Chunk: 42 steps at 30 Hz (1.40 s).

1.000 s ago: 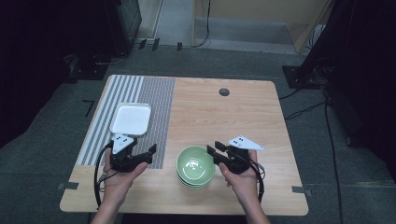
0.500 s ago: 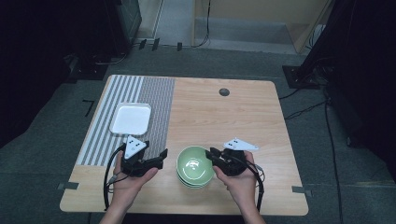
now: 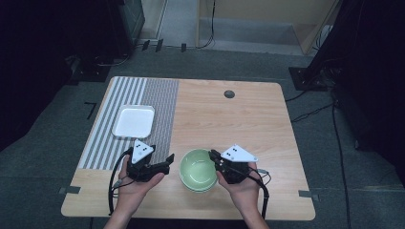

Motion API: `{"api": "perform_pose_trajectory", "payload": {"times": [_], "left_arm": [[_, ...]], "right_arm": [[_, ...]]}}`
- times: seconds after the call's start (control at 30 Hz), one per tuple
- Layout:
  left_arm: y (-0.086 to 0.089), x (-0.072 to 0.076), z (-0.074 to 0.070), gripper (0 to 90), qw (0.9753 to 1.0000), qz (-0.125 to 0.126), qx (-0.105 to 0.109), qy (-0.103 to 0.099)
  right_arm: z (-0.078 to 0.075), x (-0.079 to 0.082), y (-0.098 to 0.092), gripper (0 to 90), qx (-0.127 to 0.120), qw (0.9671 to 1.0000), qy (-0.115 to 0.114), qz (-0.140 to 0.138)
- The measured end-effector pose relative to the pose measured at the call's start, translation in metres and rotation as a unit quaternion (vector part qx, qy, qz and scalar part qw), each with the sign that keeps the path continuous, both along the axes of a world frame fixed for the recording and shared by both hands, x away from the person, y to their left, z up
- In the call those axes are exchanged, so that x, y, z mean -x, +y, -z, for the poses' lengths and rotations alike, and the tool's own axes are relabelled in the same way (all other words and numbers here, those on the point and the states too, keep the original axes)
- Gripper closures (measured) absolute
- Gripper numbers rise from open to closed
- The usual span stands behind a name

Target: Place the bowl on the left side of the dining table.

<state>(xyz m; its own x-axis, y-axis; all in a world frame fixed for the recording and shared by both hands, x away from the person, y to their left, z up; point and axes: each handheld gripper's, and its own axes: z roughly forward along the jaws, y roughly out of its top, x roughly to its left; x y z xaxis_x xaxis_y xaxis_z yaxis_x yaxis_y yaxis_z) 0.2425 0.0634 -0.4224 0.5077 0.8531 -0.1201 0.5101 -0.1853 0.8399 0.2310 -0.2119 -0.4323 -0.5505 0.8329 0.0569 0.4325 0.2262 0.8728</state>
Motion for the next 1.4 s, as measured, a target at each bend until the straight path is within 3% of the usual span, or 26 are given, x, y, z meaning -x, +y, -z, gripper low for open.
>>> {"api": "perform_pose_trajectory", "payload": {"times": [0.07, 0.17, 0.2, 0.23, 0.27, 0.3, 0.47, 0.6, 0.63, 0.67, 0.7, 0.8, 0.83, 0.9, 1.0, 1.03, 1.4], "left_arm": [[0.0, 0.0, 0.001, 26.1, 1.0, 0.001, 0.001, 0.002], [-0.001, 0.0, 0.001, 26.1, 1.0, 0.004, 0.004, 0.002], [-0.001, 0.0, 0.001, 26.1, 1.0, 0.004, 0.004, 0.002], [-0.002, 0.0, 0.001, 26.1, 1.0, 0.004, 0.004, 0.002], [-0.002, 0.0, 0.001, 26.1, 1.0, 0.005, 0.004, 0.002], [-0.002, 0.0, 0.001, 26.1, 1.0, 0.006, 0.004, 0.003], [-0.006, 0.002, 0.002, 26.1, 0.9999, 0.009, -0.004, 0.0], [-0.009, 0.003, 0.002, 26.1, 0.9999, 0.012, -0.006, 0.0], [-0.009, 0.003, 0.002, 26.1, 0.9999, 0.013, -0.007, -0.001], [-0.009, 0.003, 0.002, 26.1, 0.9999, 0.013, -0.007, -0.001], [-0.009, 0.003, 0.003, 26.1, 0.9999, 0.012, -0.006, 0.0], [-0.009, 0.002, 0.003, 26.1, 0.9999, 0.012, -0.006, 0.001], [-0.009, 0.002, 0.004, 26.1, 0.9999, 0.012, -0.005, 0.002], [-0.01, 0.002, 0.005, 26.1, 0.9999, 0.012, -0.002, 0.003], [-0.011, 0.004, 0.004, 26.1, 0.9999, 0.013, -0.002, 0.002], [-0.013, 0.005, 0.004, 26.1, 0.9999, 0.015, -0.002, 0.0], [-0.017, 0.011, -0.001, 26.0, 0.9992, 0.03, 0.023, -0.012]], "right_arm": [[-0.002, 0.0, 0.001, 85.7, -0.005, 1.0, 0.003, 0.003], [-0.003, -0.002, -0.005, 80.1, -0.024, 0.9989, 0.039, 0.006], [-0.003, -0.002, -0.005, 80.1, -0.024, 0.9989, 0.039, 0.006], [-0.003, -0.005, -0.007, 73.4, -0.022, 0.9974, 0.068, 0.007], [-0.003, -0.005, -0.007, 73.4, -0.022, 0.9974, 0.068, 0.007], [-0.002, -0.007, -0.007, 72.9, -0.022, 0.9963, 0.083, 0.012], [-0.001, -0.007, -0.004, 80.6, -0.012, 0.9963, 0.084, 0.012], [0.002, -0.005, 0.0, 85.2, 0.016, 0.9979, 0.059, 0.018], [0.002, -0.002, 0.001, 84.9, 0.024, 0.9994, 0.026, 0.008], [0.002, -0.002, 0.001, 84.9, 0.024, 0.9994, 0.026, 0.008], [0.001, 0.0, 0.003, 84.3, 0.027, 0.9995, 0.011, 0.006], [0.0, -0.001, 0.002, 83.1, 0.014, 0.9997, 0.02, 0.01], [-0.001, -0.003, 0.001, 80.4, 0.006, 0.9991, 0.04, 0.011], [0.0, -0.003, 0.001, 82.6, 0.013, 0.9987, 0.047, 0.015], [0.003, -0.002, 0.003, 84.7, 0.027, 0.9987, 0.039, 0.019], [0.005, 0.0, 0.005, 85.2, 0.039, 0.9988, 0.024, 0.021], [-0.005, 0.008, 0.003, 85.1, 0.027, 0.9988, -0.027, 0.032]]}}
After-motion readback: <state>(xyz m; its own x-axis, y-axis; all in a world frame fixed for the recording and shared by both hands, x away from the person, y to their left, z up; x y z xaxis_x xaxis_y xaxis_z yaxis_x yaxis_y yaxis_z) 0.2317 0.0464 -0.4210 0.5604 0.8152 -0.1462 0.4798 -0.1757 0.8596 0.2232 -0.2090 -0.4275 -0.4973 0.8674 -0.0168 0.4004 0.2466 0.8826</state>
